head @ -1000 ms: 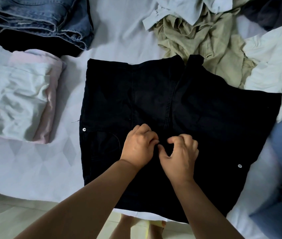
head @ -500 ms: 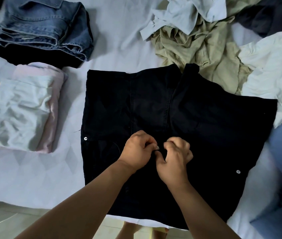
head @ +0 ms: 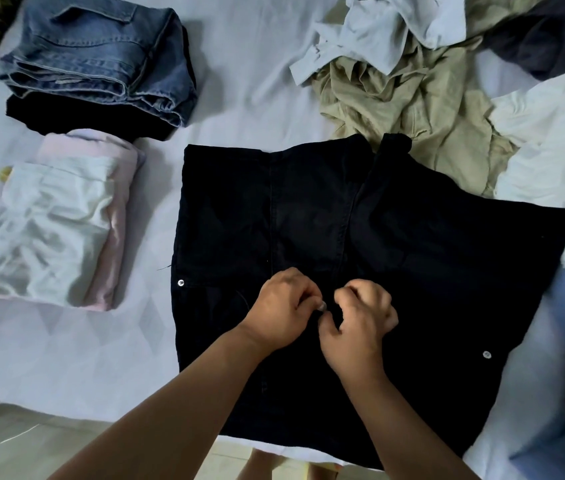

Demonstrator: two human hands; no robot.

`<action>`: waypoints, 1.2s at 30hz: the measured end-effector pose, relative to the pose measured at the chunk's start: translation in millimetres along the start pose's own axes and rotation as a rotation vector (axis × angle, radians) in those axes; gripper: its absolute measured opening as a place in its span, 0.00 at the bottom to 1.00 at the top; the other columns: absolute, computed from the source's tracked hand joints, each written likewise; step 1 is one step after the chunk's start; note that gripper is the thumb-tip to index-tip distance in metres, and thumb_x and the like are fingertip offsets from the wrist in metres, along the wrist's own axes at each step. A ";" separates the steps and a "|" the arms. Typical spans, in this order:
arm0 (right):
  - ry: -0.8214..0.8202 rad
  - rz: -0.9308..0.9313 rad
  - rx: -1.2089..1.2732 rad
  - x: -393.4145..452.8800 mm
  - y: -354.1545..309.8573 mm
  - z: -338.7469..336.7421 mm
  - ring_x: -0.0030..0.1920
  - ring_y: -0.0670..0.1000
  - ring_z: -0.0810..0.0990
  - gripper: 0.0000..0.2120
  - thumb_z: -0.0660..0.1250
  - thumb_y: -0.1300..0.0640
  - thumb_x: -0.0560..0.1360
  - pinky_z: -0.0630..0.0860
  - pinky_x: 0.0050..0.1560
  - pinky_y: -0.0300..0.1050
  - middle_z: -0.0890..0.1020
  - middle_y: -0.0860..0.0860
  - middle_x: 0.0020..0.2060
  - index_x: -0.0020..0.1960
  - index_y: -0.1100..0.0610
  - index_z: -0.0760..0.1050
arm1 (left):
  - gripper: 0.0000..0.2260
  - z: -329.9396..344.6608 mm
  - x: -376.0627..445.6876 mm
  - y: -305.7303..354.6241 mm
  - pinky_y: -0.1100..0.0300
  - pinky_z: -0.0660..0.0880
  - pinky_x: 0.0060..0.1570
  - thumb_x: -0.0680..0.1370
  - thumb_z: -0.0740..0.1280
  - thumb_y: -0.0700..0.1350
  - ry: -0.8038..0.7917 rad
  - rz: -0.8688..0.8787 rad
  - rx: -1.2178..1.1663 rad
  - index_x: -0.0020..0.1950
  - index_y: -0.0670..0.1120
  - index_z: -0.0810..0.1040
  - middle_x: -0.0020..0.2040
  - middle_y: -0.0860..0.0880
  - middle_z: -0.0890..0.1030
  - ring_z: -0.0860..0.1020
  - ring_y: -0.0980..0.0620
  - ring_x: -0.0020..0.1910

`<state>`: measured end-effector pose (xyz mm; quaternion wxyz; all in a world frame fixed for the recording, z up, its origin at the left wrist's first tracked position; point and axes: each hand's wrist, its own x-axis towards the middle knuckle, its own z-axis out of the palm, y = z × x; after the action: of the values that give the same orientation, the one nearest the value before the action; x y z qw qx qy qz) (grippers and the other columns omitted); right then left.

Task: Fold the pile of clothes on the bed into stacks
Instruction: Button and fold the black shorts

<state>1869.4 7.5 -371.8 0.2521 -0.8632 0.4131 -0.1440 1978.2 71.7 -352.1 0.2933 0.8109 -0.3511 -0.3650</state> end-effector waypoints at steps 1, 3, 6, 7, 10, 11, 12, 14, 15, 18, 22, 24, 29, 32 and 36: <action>0.006 -0.017 -0.044 -0.6 1.6 -1.4 0.53 0.51 0.67 0.06 0.67 0.59 0.59 0.65 0.50 0.58 0.76 0.51 0.43 0.36 0.56 0.77 | 0.03 -0.1 0.8 -0.3 0.66 0.68 0.51 0.76 0.67 0.42 0.003 0.008 0.008 0.43 0.47 0.79 0.43 0.56 0.73 0.72 0.58 0.46; 0.024 -0.036 -0.079 -3.4 8.2 -4.6 0.52 0.52 0.68 0.05 0.67 0.55 0.64 0.67 0.50 0.58 0.77 0.50 0.42 0.39 0.54 0.80 | 0.02 1.1 -1.3 -2.6 0.70 0.67 0.48 0.76 0.68 0.43 0.032 0.010 0.015 0.44 0.46 0.81 0.43 0.57 0.73 0.72 0.59 0.46; -0.006 -0.098 0.028 -8.3 24.5 -12.9 0.50 0.51 0.70 0.12 0.61 0.52 0.70 0.69 0.50 0.54 0.79 0.49 0.43 0.41 0.54 0.82 | 0.06 8.5 -15.5 -6.6 0.66 0.70 0.51 0.74 0.70 0.46 0.156 0.048 0.049 0.49 0.46 0.83 0.45 0.55 0.75 0.74 0.56 0.47; -0.034 -0.122 0.060 -9.8 29.6 -15.9 0.50 0.51 0.70 0.12 0.60 0.53 0.69 0.68 0.50 0.52 0.78 0.49 0.44 0.42 0.55 0.82 | 0.11 12.2 -21.9 -5.6 0.62 0.72 0.53 0.73 0.69 0.50 0.204 0.057 0.073 0.51 0.47 0.83 0.47 0.53 0.76 0.75 0.54 0.48; -0.100 -0.175 0.054 -14.1 37.8 -22.8 0.50 0.51 0.70 0.09 0.63 0.53 0.68 0.66 0.50 0.45 0.76 0.49 0.45 0.42 0.55 0.79 | 0.30 29.5 -43.9 5.8 0.56 0.68 0.63 0.68 0.61 0.62 0.224 0.012 0.191 0.63 0.46 0.77 0.57 0.50 0.75 0.73 0.50 0.56; -0.105 -0.195 0.040 -15.5 38.3 -24.0 0.49 0.51 0.70 0.07 0.65 0.53 0.67 0.66 0.50 0.45 0.76 0.50 0.45 0.40 0.55 0.79 | 0.34 35.4 -50.8 11.6 0.55 0.62 0.68 0.67 0.59 0.62 0.195 -0.030 0.233 0.68 0.46 0.72 0.62 0.50 0.73 0.70 0.50 0.62; -0.103 -0.208 0.027 -16.7 38.5 -24.4 0.49 0.51 0.70 0.05 0.68 0.54 0.66 0.67 0.49 0.46 0.76 0.50 0.44 0.38 0.55 0.78 | 0.36 41.0 -57.0 15.9 0.55 0.55 0.72 0.66 0.56 0.60 0.172 -0.074 0.283 0.71 0.45 0.67 0.66 0.50 0.70 0.67 0.50 0.66; -0.087 -0.211 0.012 -17.7 37.8 -24.1 0.49 0.52 0.71 0.06 0.70 0.53 0.64 0.69 0.48 0.47 0.76 0.51 0.44 0.36 0.55 0.79 | 0.34 49.2 -65.2 17.7 0.56 0.55 0.71 0.65 0.55 0.55 0.191 -0.110 0.355 0.71 0.45 0.67 0.66 0.49 0.71 0.69 0.50 0.66; -0.079 -0.212 0.011 -18.4 36.9 -23.6 0.49 0.52 0.71 0.07 0.70 0.51 0.65 0.69 0.49 0.47 0.76 0.51 0.44 0.36 0.55 0.79 | 0.30 51.2 -67.6 15.5 0.57 0.61 0.66 0.66 0.56 0.52 0.231 -0.106 0.331 0.67 0.45 0.71 0.62 0.49 0.74 0.73 0.49 0.61; -0.060 -0.214 -0.023 -22.4 33.2 -21.8 0.50 0.52 0.71 0.09 0.70 0.50 0.65 0.69 0.50 0.49 0.76 0.51 0.46 0.42 0.53 0.82 | 0.16 49.0 -71.9 8.8 0.59 0.74 0.46 0.72 0.58 0.47 0.374 -0.112 0.154 0.53 0.45 0.81 0.48 0.49 0.80 0.79 0.48 0.45; -0.062 -0.232 -0.122 -26.8 22.5 -18.9 0.52 0.54 0.70 0.13 0.71 0.52 0.64 0.69 0.50 0.54 0.76 0.52 0.46 0.48 0.49 0.83 | 0.10 34.9 -65.9 9.7 0.64 0.67 0.40 0.79 0.59 0.39 0.379 -0.314 0.054 0.54 0.43 0.79 0.50 0.48 0.78 0.77 0.49 0.45; -0.064 -0.236 -0.142 -26.7 17.0 -17.0 0.52 0.54 0.69 0.12 0.73 0.55 0.62 0.68 0.51 0.56 0.76 0.52 0.45 0.46 0.49 0.83 | 0.10 32.5 -61.9 9.5 0.66 0.64 0.40 0.79 0.58 0.39 0.342 -0.344 0.032 0.57 0.44 0.76 0.53 0.48 0.76 0.74 0.52 0.44; -0.051 -0.130 -0.088 -29.3 7.8 -13.4 0.51 0.53 0.67 0.14 0.78 0.62 0.58 0.66 0.49 0.55 0.77 0.51 0.43 0.40 0.50 0.80 | 0.13 34.3 -66.4 9.1 0.70 0.68 0.40 0.76 0.66 0.45 0.282 -0.232 0.041 0.61 0.50 0.78 0.51 0.52 0.76 0.76 0.54 0.47; -0.021 -0.138 -0.066 -31.0 6.6 -13.2 0.48 0.51 0.67 0.08 0.73 0.60 0.62 0.58 0.48 0.46 0.76 0.48 0.39 0.39 0.50 0.79 | 0.09 34.5 -64.7 7.2 0.69 0.74 0.42 0.75 0.68 0.41 0.378 -0.201 -0.032 0.54 0.47 0.82 0.46 0.54 0.75 0.76 0.57 0.42; -0.027 -0.173 -0.012 -36.7 3.4 -14.9 0.41 0.50 0.72 0.04 0.62 0.57 0.70 0.58 0.43 0.42 0.78 0.45 0.35 0.42 0.52 0.76 | 0.09 35.8 -62.9 9.7 0.66 0.74 0.42 0.74 0.68 0.39 0.403 -0.201 -0.038 0.52 0.46 0.83 0.46 0.52 0.78 0.77 0.55 0.42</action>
<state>1837.8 29.8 -362.9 0.2392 -0.8990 0.3343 -0.1510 1915.5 107.4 -340.8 0.3348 0.8928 -0.1956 -0.2294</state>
